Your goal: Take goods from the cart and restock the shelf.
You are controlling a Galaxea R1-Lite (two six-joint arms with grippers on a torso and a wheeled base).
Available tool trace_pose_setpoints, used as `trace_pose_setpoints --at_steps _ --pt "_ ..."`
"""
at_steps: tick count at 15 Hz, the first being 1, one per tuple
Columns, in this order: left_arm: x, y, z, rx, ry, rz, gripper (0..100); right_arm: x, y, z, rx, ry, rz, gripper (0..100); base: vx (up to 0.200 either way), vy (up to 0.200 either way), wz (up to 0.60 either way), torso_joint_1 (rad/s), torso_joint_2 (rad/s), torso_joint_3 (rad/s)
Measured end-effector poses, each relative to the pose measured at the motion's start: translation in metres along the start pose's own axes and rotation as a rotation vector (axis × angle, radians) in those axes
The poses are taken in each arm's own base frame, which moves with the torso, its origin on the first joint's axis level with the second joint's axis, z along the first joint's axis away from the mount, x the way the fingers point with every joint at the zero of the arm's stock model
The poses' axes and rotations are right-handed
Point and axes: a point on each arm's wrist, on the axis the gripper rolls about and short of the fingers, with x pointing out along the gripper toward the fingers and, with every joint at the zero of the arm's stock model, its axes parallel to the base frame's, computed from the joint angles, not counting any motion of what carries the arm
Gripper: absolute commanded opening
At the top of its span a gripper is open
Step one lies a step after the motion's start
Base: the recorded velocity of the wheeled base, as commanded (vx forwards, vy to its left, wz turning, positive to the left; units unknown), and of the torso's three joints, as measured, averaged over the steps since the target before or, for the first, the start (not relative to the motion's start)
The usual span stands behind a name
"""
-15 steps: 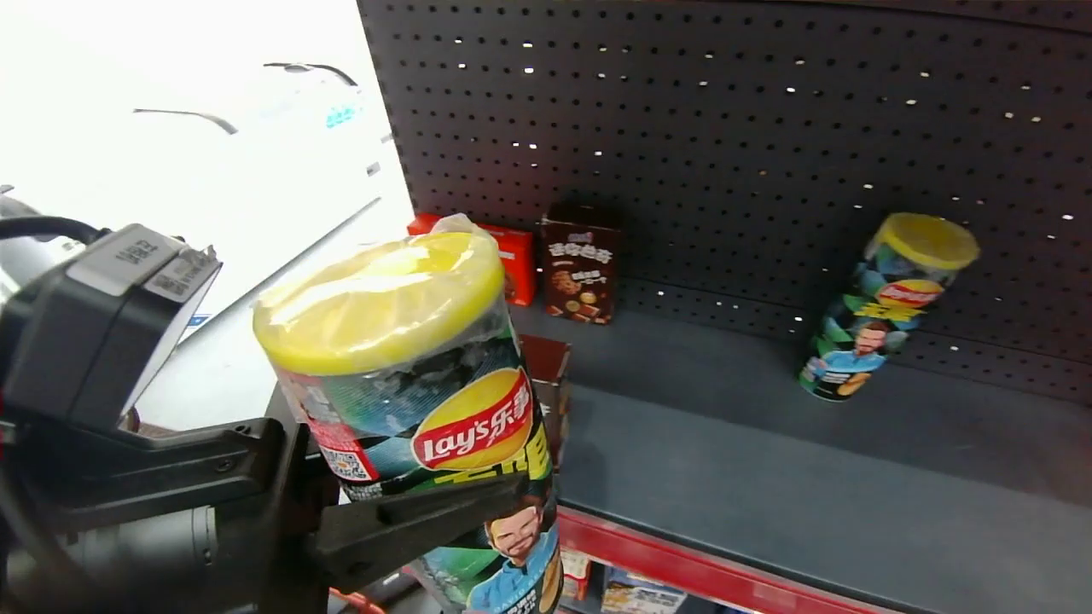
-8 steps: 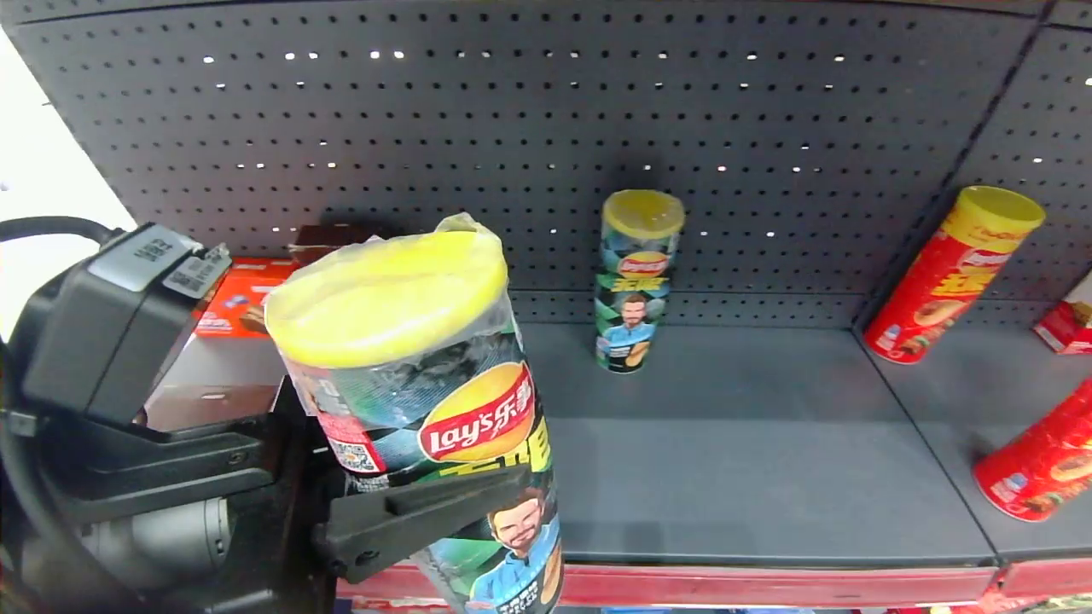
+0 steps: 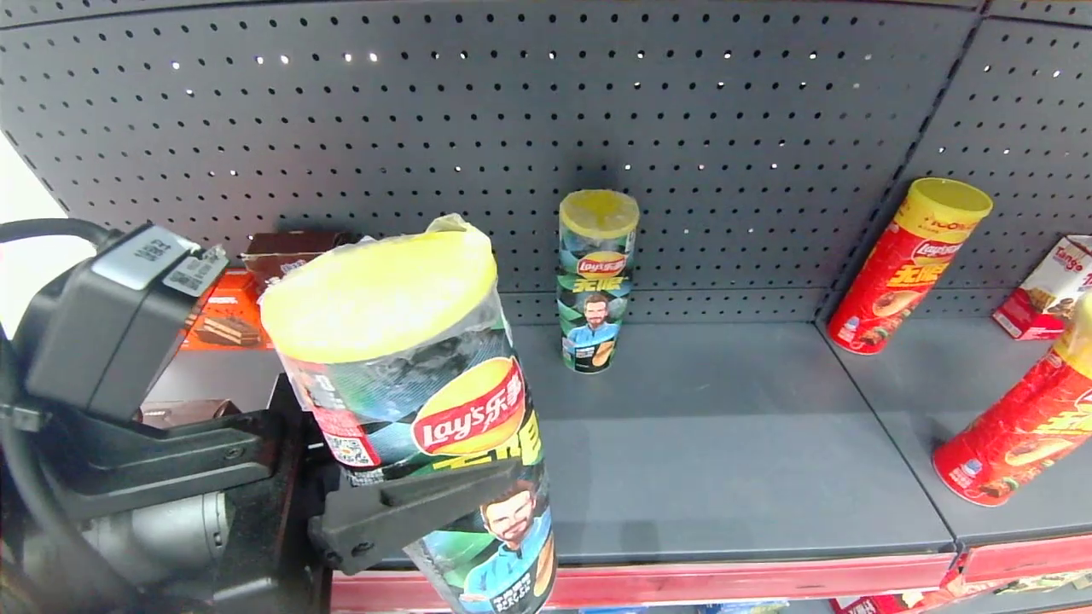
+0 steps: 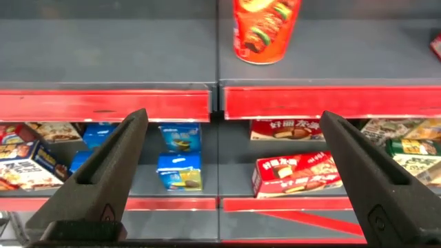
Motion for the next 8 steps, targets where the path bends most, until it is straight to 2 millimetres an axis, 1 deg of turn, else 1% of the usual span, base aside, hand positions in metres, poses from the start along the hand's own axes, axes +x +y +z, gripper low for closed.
trace_pose_setpoints --at_steps 5,7,8 --pt "-0.0023 0.004 0.0007 0.0 -0.003 0.027 0 0.0 0.0 -0.0001 -0.002 0.002 0.0 100 0.0 0.0 0.0 0.0 0.0 0.0" --pt "-0.0032 0.0039 -0.0043 -0.006 0.013 0.03 0 0.0005 -0.0001 0.0004 0.0 0.007 0.006 100 0.0 0.0 0.0 0.0 0.0 0.0" --pt "-0.0033 0.0047 -0.0036 -0.005 0.01 0.035 0 -0.0001 0.0 0.0034 0.011 0.007 0.011 100 0.0 0.0 0.0 0.0 0.0 0.0"
